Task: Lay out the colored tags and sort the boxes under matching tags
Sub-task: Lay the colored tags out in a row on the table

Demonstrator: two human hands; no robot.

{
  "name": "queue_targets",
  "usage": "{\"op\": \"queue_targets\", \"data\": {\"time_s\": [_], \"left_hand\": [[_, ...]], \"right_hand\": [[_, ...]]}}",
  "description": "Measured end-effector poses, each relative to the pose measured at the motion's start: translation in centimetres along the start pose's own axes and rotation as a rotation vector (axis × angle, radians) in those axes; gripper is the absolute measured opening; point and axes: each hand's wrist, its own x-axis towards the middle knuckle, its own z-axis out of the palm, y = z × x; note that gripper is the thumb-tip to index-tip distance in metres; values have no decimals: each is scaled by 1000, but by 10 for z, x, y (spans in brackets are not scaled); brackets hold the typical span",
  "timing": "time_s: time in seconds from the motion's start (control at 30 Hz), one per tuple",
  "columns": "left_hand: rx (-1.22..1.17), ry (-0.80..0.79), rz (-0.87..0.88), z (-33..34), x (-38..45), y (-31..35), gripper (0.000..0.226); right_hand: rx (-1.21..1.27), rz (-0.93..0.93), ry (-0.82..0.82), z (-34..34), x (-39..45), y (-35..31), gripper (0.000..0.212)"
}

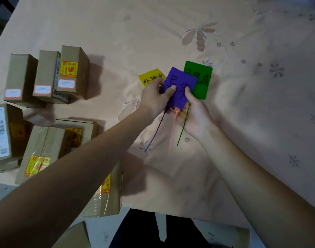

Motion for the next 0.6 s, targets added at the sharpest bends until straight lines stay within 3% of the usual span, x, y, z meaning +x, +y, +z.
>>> {"op": "queue_targets", "data": {"time_s": [0.07,0.2,0.27,0.33,0.43,0.5,0.53,0.6], "left_hand": [[55,91,-1,4,10,-2,20],[-263,263,-244,0,43,-4,28],[-263,284,-278,-9,61,-8,21],[-220,280,-331,-16,71,-13,33],[356,414,-396,-21,67,-20,60],[615,476,-261,-12,51,-19,57],[630,419,-160,-4,43,-17,52],[463,130,-98,20,30,-11,49]], "right_hand": [[93,-38,15,-10,-2,-6,41],[231,-115,65,-46,-8,-22,42],[252,-137,57,-63,-12,-28,46],[281,-150,50,-75,-16,-30,46],[317,-175,67,-87,-20,-29,46],[320,-182,62,-92,-23,-26,46],[317,-180,52,-93,-25,-24,46],[301,-167,29,-94,-28,-19,47]]}}
